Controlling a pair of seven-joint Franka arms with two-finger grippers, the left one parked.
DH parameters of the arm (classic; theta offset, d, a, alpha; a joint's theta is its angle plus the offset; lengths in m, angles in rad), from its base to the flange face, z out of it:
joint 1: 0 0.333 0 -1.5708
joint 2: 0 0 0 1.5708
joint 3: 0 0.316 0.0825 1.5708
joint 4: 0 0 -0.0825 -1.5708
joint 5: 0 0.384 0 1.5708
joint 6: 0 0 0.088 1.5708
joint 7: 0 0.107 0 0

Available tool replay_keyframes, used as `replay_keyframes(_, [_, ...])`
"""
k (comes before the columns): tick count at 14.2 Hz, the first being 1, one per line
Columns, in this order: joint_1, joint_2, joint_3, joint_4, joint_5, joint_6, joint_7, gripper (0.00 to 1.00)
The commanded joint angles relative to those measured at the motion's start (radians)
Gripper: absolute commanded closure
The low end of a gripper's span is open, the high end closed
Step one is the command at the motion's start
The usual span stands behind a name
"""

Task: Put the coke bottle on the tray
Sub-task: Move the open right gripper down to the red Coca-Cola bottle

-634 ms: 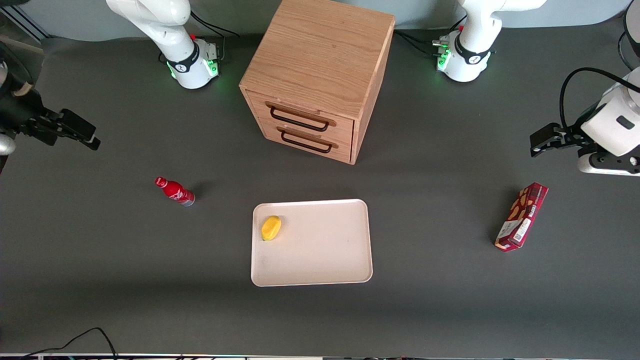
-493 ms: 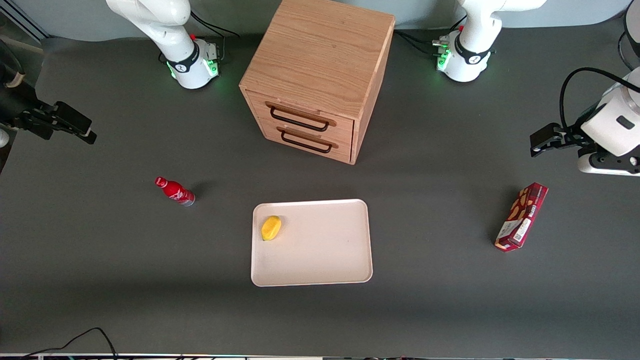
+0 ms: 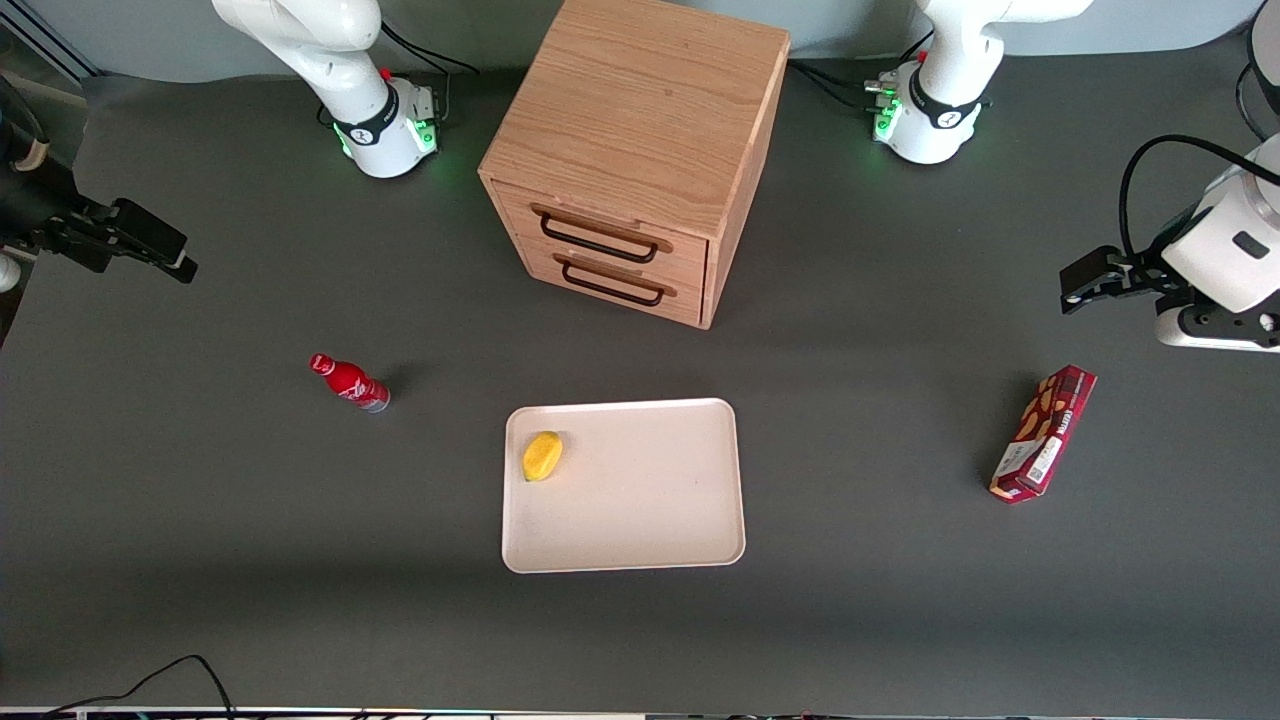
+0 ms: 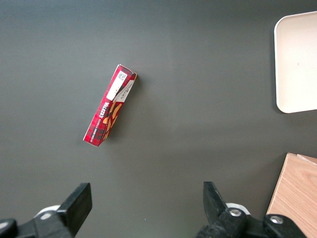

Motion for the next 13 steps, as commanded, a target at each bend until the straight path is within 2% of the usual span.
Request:
replay_keyframes(1, [-0.004, 0.003, -0.001, -0.035, 0.016, -0.004, 0.010, 0.00])
replay_keyframes(4, [-0.007, 0.007, -0.001, -0.151, 0.014, 0.100, 0.001, 0.00])
replay_keyframes(13, [-0.072, 0.023, -0.003, -0.742, 0.014, 0.692, -0.109, 0.00])
